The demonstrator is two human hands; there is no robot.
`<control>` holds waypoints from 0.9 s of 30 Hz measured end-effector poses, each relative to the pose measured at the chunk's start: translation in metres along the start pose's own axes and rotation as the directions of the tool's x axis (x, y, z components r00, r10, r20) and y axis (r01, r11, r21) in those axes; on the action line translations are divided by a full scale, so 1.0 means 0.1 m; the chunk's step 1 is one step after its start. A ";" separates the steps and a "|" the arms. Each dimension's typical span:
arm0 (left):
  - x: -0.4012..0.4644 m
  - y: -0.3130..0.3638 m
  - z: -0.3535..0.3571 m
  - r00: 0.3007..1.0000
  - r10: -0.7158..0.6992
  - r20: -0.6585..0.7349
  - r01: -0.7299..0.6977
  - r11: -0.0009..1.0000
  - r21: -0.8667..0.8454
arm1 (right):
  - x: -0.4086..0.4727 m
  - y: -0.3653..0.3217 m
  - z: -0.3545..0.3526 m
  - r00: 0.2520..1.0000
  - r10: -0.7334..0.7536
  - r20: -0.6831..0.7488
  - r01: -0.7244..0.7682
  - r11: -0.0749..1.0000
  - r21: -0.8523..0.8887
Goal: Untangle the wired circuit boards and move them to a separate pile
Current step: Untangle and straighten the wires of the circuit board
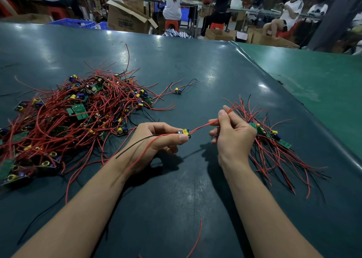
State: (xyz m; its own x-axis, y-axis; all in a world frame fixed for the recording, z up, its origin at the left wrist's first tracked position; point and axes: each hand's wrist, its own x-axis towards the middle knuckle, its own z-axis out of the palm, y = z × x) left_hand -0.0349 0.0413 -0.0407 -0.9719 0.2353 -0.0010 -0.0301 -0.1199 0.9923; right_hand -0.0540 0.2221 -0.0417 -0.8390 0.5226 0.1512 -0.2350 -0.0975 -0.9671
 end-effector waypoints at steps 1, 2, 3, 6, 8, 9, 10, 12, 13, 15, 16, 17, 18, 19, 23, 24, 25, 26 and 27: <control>0.00 0.00 0.00 1.000 0.000 0.006 0.000 1.000 0.001 | 0.00 0.01 0.00 0.999 -0.044 -0.013 0.043 0.996 -0.072; -0.01 0.00 0.01 1.000 -0.001 0.011 0.001 1.000 0.003 | 0.00 0.03 0.00 0.995 -0.094 -0.021 0.090 0.985 -0.147; -0.01 0.01 0.01 1.000 -0.001 0.014 0.001 1.000 0.005 | 0.00 0.04 0.00 0.990 -0.138 -0.023 0.131 0.970 -0.204; -0.01 0.01 0.01 1.000 -0.002 0.005 0.002 1.000 0.012 | 0.02 0.03 -0.02 0.988 -0.146 -0.044 0.136 0.973 -0.185; -0.01 0.01 0.00 1.000 -0.002 0.002 0.002 1.000 0.008 | 0.04 0.00 -0.04 0.995 -0.092 -0.045 0.087 0.990 -0.110; -0.02 0.01 0.00 1.000 -0.002 0.006 0.002 1.000 0.007 | 0.04 0.00 -0.05 0.996 -0.081 -0.042 0.077 0.993 -0.087; -0.02 0.01 -0.01 1.000 -0.001 0.014 0.001 1.000 0.006 | 0.04 0.00 -0.05 0.995 -0.086 -0.044 0.082 0.992 -0.092; -0.03 0.01 0.00 1.000 -0.005 0.025 0.005 1.000 0.005 | 0.05 0.01 -0.06 0.992 -0.111 -0.056 0.102 0.985 -0.139; -0.03 0.01 0.00 1.000 -0.010 0.027 0.010 1.000 0.007 | 0.05 0.02 -0.06 0.991 -0.125 -0.058 0.113 0.979 -0.167; -0.02 0.01 0.00 1.000 -0.014 0.022 0.014 1.000 -0.004 | 0.04 0.03 -0.05 0.991 -0.132 -0.034 0.123 0.972 -0.203; -0.02 0.02 0.00 1.000 -0.013 0.009 0.013 0.999 -0.030 | 0.03 0.02 -0.04 0.995 -0.103 -0.010 0.100 0.981 -0.167; -0.01 0.02 -0.01 1.000 -0.012 -0.014 0.011 0.997 -0.078 | 0.03 0.00 -0.03 0.999 -0.038 0.027 0.040 0.995 -0.088; 0.00 0.03 -0.01 0.999 -0.013 -0.046 0.006 0.990 -0.138 | 0.02 -0.03 -0.02 0.995 0.060 0.076 -0.061 0.998 0.009; 0.01 0.04 -0.01 0.997 -0.017 -0.080 0.001 0.980 -0.198 | 0.00 -0.06 0.00 0.975 0.173 0.141 -0.185 0.980 0.078; 0.01 0.03 -0.01 0.991 -0.024 -0.131 -0.011 0.967 -0.253 | -0.16 -0.11 0.03 0.780 0.404 0.478 -0.425 0.903 -0.068; 0.01 0.03 0.00 0.993 -0.015 -0.120 -0.013 0.974 -0.226 | -0.20 -0.11 0.04 0.741 0.397 0.542 -0.428 0.901 -0.075; 0.00 0.02 0.01 0.995 -0.006 -0.102 -0.014 0.982 -0.190 | -0.23 -0.11 0.05 0.719 0.381 0.581 -0.429 0.901 -0.060; -0.01 0.02 0.01 0.997 -0.001 -0.081 -0.012 0.988 -0.152 | -0.24 -0.11 0.05 0.718 0.369 0.590 -0.431 0.901 -0.040; -0.01 0.01 0.01 0.998 0.000 -0.064 -0.007 0.993 -0.117 | -0.24 -0.11 0.05 0.730 0.367 0.576 -0.433 0.901 -0.025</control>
State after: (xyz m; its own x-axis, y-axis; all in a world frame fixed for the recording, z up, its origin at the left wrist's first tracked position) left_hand -0.0340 0.0418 -0.0395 -0.9848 0.1735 -0.0090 -0.0500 -0.2334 0.9711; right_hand -0.0341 0.2061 -0.0334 -0.9817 -0.1420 -0.1271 0.1644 -0.2929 -0.9419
